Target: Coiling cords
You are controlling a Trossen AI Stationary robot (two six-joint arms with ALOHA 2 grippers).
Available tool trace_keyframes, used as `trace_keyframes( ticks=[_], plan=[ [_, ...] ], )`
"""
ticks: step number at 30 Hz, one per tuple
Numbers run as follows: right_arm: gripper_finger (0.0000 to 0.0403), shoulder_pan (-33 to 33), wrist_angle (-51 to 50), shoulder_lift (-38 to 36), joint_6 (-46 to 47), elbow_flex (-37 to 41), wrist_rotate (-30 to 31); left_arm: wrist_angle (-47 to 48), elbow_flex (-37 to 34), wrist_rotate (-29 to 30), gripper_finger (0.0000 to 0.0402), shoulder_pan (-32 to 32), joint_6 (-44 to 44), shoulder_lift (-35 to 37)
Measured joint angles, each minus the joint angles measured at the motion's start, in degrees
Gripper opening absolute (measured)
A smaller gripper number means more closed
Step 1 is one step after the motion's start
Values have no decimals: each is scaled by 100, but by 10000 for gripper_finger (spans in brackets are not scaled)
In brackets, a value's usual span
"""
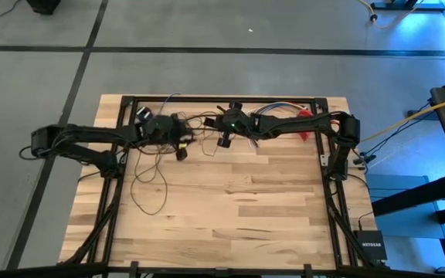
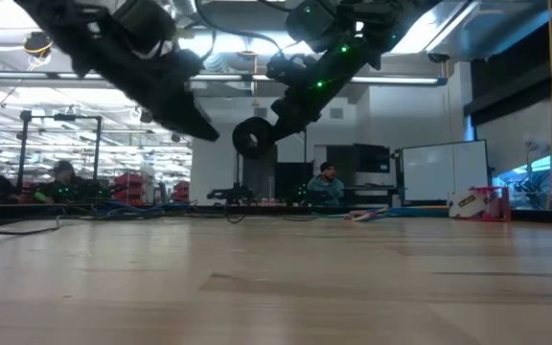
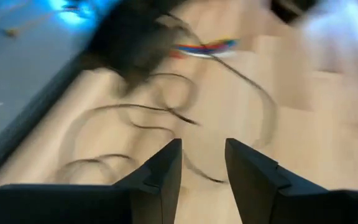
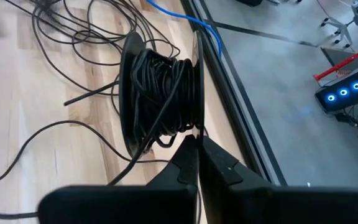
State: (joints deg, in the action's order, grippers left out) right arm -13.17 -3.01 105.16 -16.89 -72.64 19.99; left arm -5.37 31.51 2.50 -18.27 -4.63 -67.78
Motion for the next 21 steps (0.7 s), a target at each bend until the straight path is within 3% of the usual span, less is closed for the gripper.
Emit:
trace_keyframes(
  ticks=[5,10,16,21],
  plan=[
    [3,0,7,0,-4,0,-2,-1042,-433,-325,118,391,-45,-369],
    [3,0,8,0,-6,0,0,-1960,-333,-281,118,707,-257,-1486],
    [3,2,-12,-2,-7,0,-2,-2159,179,389,118,911,-523,-2758],
    [3,0,-30,-2,-11,0,-2,-2152,449,483,117,964,-532,-3182]
  ],
)
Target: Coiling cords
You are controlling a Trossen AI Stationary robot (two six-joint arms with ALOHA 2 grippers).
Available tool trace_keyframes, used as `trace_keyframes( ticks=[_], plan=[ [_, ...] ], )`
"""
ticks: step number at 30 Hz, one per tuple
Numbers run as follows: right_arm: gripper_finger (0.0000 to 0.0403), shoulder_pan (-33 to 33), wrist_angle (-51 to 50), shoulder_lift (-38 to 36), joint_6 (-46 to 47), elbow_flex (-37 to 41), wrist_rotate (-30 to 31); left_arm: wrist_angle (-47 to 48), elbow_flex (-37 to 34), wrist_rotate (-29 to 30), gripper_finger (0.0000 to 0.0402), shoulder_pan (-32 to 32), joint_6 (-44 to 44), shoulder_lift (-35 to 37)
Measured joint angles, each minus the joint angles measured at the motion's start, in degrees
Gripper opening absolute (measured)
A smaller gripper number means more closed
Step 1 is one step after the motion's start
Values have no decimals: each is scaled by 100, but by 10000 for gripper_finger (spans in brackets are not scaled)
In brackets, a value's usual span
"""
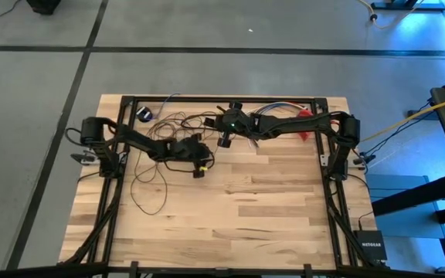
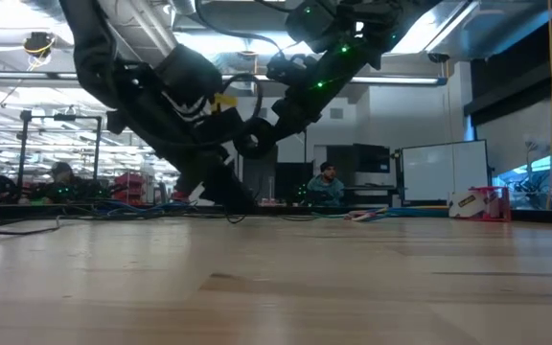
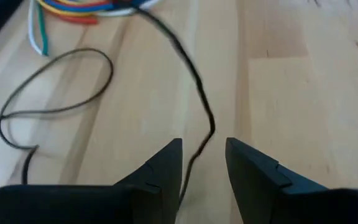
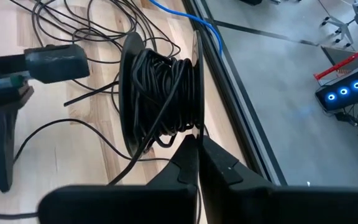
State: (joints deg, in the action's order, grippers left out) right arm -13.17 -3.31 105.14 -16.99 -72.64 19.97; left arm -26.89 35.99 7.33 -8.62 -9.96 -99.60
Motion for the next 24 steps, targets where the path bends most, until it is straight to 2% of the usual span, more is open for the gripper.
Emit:
trace_keyframes(
  ticks=[3,8,9,13,18,24],
  plan=[
    [3,2,-2,0,-41,0,0,17,26,249,102,-8,-21,-28],
    [3,0,-29,0,-48,0,0,268,23,286,17,-7,-252,32],
    [3,0,-28,0,-48,-2,0,379,23,347,10,-6,-254,74],
    [3,2,85,-5,-47,-2,-75,526,-9,636,12,-182,-214,176],
    [3,3,182,-9,9,-2,-448,523,-133,692,6,-573,-69,176],
    [3,9,282,-71,17,-2,-478,578,-307,735,3,-1006,33,181]
  ],
)
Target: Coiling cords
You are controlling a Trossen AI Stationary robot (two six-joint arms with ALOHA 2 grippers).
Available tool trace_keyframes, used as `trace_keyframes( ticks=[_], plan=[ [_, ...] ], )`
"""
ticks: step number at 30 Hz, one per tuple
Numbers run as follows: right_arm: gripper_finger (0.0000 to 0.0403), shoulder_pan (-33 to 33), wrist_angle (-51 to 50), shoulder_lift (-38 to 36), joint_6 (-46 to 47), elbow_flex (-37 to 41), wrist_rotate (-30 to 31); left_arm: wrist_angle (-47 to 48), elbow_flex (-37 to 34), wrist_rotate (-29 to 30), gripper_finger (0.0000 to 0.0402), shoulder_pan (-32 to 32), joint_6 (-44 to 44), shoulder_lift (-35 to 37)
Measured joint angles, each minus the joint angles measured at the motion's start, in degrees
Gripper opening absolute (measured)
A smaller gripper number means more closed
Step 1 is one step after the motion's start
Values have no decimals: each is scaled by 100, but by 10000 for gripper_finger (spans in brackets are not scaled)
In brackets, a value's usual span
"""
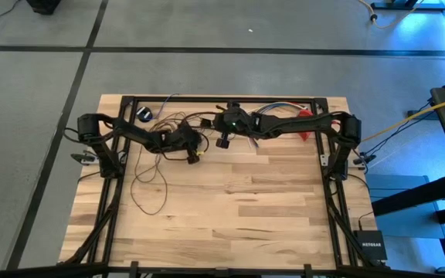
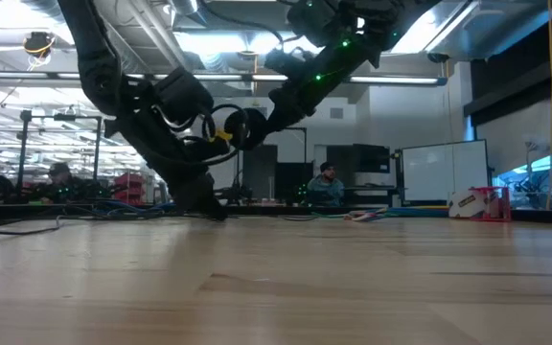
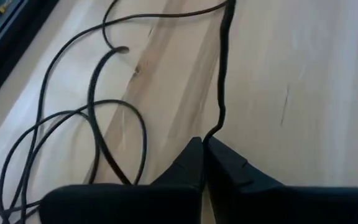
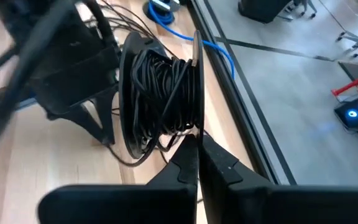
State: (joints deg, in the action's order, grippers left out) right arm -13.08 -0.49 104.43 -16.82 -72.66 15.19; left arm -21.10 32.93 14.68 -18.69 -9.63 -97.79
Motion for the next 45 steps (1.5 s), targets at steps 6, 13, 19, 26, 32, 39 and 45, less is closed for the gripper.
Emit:
trace_keyframes(
  ticks=[6,13,19,26,32,39,45],
  plan=[
    [3,75,-68,-141,9,0,-182,32,-87,63,3,-264,-71,34],
    [3,161,-566,-382,-9,-2,-173,331,-422,207,3,-418,-173,1141],
    [3,186,-742,-319,-20,-9,-34,1043,-460,-107,5,-441,9,2606],
    [3,188,-672,-67,-56,-9,-39,1547,-455,-203,3,-654,6,3710],
    [3,223,-508,-198,-158,-7,32,1839,-455,-217,2,-1103,-51,3608],
    [3,223,-230,-420,-161,-7,-196,1784,-452,-196,2,-1218,-86,3151],
    [3,225,-219,-431,-169,-4,-774,1658,-452,8,2,-1314,-133,3014]
  ],
)
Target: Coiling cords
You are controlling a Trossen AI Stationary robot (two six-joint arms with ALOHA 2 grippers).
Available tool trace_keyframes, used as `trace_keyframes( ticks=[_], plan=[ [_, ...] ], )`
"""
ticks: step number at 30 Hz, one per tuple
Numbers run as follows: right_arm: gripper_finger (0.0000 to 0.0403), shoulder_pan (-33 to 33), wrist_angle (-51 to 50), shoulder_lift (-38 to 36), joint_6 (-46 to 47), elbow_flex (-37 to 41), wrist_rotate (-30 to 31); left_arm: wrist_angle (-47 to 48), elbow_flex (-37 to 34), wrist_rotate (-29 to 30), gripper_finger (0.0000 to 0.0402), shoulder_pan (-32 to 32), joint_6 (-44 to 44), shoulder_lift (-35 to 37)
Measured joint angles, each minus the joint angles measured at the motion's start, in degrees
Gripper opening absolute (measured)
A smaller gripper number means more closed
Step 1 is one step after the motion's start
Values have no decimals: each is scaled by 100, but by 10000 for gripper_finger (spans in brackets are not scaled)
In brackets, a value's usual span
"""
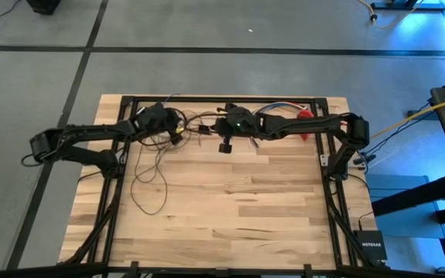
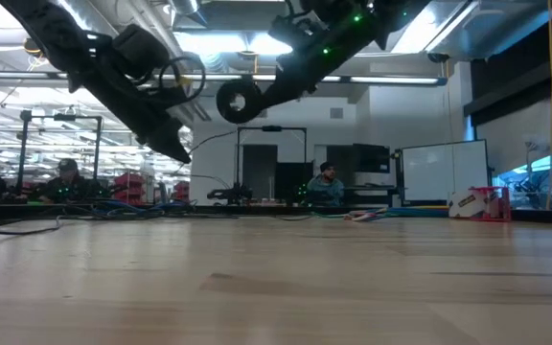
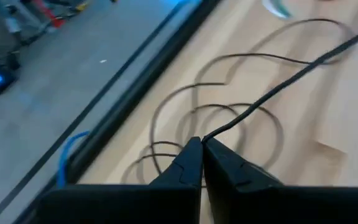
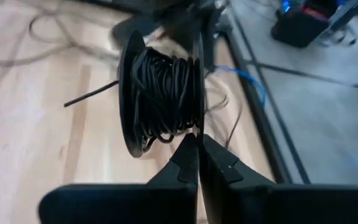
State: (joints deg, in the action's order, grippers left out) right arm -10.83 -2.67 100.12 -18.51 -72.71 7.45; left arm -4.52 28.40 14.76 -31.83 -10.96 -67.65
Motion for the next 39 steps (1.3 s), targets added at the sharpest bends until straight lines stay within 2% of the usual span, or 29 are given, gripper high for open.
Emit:
trace_keyframes(
  ticks=[2,4,8,11,15,24,28,33,39],
  plan=[
    [3,2,-285,0,-2,0,19,-25,0,36,4,-99,15,96],
    [3,0,-539,29,6,2,289,-92,16,-64,4,-141,91,306],
    [3,-9,-707,231,-26,4,1255,-110,50,-935,2,-123,486,829],
    [3,-12,-514,408,-84,7,1547,-253,51,-1520,2,21,866,1052],
    [3,-7,16,684,-84,7,1811,-700,52,-1795,2,394,1220,981],
    [3,-2,612,839,170,-19,1783,-1911,52,-1683,1,1217,1534,213],
    [3,-5,617,841,222,-59,1754,-1596,52,-1445,1,1399,1524,-98],
    [3,-7,561,814,189,-59,1910,-857,50,-723,1,1418,1353,-46],
    [3,-7,741,714,224,-59,1732,-1026,50,-555,2,1433,1339,20]
  ],
)
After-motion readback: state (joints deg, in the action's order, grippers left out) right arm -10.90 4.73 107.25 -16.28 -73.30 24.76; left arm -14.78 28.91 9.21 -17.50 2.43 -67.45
